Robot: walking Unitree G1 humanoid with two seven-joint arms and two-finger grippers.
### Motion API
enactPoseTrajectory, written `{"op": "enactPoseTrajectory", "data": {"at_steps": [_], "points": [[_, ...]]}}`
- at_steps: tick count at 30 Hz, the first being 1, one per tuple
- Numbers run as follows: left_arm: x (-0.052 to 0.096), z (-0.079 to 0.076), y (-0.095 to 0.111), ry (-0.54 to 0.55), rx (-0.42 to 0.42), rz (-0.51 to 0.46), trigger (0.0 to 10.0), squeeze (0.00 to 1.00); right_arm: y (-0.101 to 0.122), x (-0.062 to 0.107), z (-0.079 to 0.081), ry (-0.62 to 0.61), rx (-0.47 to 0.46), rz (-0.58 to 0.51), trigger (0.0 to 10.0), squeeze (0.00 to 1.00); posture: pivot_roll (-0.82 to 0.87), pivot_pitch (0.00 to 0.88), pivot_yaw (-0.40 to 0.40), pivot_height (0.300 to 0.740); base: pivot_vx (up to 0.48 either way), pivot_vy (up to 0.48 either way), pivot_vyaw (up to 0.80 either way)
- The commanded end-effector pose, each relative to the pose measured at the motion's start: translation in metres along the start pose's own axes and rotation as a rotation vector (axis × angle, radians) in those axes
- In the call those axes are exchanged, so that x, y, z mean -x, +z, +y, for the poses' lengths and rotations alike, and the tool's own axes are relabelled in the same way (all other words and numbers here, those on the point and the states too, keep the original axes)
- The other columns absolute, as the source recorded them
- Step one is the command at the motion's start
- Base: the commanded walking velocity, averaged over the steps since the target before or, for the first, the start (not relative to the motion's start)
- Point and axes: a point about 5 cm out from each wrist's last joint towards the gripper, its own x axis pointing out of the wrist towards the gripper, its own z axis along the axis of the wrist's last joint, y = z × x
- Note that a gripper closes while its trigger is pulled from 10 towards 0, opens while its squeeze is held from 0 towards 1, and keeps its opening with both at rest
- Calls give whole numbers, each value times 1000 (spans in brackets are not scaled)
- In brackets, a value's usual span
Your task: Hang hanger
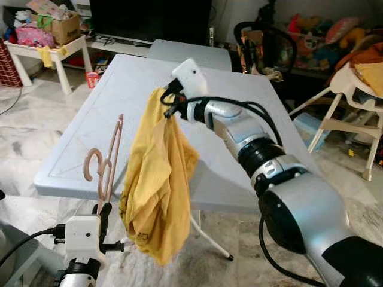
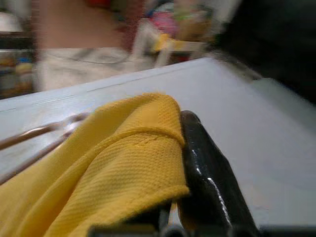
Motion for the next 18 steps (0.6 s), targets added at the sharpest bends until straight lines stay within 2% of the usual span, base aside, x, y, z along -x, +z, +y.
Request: {"op": "enactPoseTrajectory", "data": {"at_steps": [1, 2, 3, 5, 6, 7, 8, 9, 12, 14, 18], "points": [[3, 1, 0, 15, -4, 7, 10000, 0, 42, 12, -43, -280, 41, -128, 10000, 0, 189, 28, -135, 740, 0, 0, 0], [4, 1, 1, 24, -4, 0, 10000, 0, 52, 20, -60, -402, 27, -165, 10000, 0, 190, 27, -134, 740, 0, 0, 0], [4, 1, 2, 28, -4, -3, 10000, 0, 55, 22, -65, -435, 20, -176, 10000, 0, 190, 27, -134, 740, 0, 0, 0], [4, 7, 11, 79, -41, -55, 10000, 0, 71, 36, -87, -564, 9, -253, 10000, 0, 193, 28, -134, 740, 0, 0, 0], [4, 7, 11, 79, -41, -55, 10000, 0, 71, 36, -87, -564, 9, -253, 10000, 0, 193, 28, -134, 740, 0, 0, 0], [4, 10, 17, 100, -52, -80, 10000, 0, 84, 51, -106, -676, 28, -311, 10000, 0, 198, 28, -132, 740, 0, 0, 0], [4, 11, 17, 97, -50, -78, 10000, 0, 87, 56, -112, -711, 54, -318, 10000, 0, 198, 29, -132, 740, 0, 0, 0], [4, 11, 17, 97, -50, -78, 10000, 0, 87, 56, -112, -711, 54, -318, 10000, 0, 198, 29, -132, 740, 0, 0, 0], [4, 11, 14, 92, -52, -65, 10000, 0, 93, 67, -124, -805, 134, -335, 10000, 0, 193, 29, -127, 740, 0, 0, 0], [4, 10, 13, 87, -51, -60, 10000, 0, 92, 72, -129, -832, 142, -341, 10000, 0, 188, 28, -125, 740, 0, 0, 0], [2, 5, 12, 79, -49, -55, 10000, 0, 67, 70, -128, -798, 135, -287, 10000, 0, 181, 30, -123, 740, 0, 0, 0]]}}
